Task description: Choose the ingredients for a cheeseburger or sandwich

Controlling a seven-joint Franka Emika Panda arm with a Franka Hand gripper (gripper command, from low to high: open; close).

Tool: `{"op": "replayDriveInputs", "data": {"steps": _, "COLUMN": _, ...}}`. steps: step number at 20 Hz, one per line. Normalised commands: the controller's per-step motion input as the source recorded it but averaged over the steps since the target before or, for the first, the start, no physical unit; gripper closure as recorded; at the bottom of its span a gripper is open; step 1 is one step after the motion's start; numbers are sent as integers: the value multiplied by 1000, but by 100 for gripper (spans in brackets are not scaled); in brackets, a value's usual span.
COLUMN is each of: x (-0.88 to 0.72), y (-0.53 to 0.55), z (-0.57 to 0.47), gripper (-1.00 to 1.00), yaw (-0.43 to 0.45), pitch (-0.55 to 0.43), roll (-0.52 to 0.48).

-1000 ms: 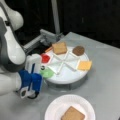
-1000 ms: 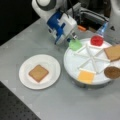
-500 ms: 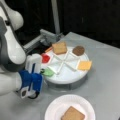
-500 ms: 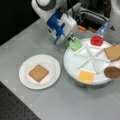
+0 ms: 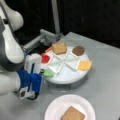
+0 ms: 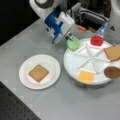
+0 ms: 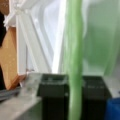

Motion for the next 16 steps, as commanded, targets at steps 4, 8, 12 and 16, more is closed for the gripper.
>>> {"op": "replayDriveInputs", "data": {"steps": 4, "x": 309, "y": -274, "z": 217, "gripper": 100, "yaw": 115, "pitch": 193, "roll": 106}}
{"op": "replayDriveInputs", "data": {"steps": 8, "x": 359, "y": -258, "z": 166, "gripper": 100, "yaw": 120, "pitch": 184, "roll": 99}}
{"op": "replayDriveInputs", "data": {"steps": 12, "x": 437, "y": -299, "z": 12, "gripper": 100, "yaw": 121, "pitch": 99, "roll": 53}}
{"op": "replayDriveInputs", "data": {"steps": 16, "x": 528, "y": -305, "z": -6, "gripper": 100, "yaw": 108, "pitch": 121, "roll": -3}}
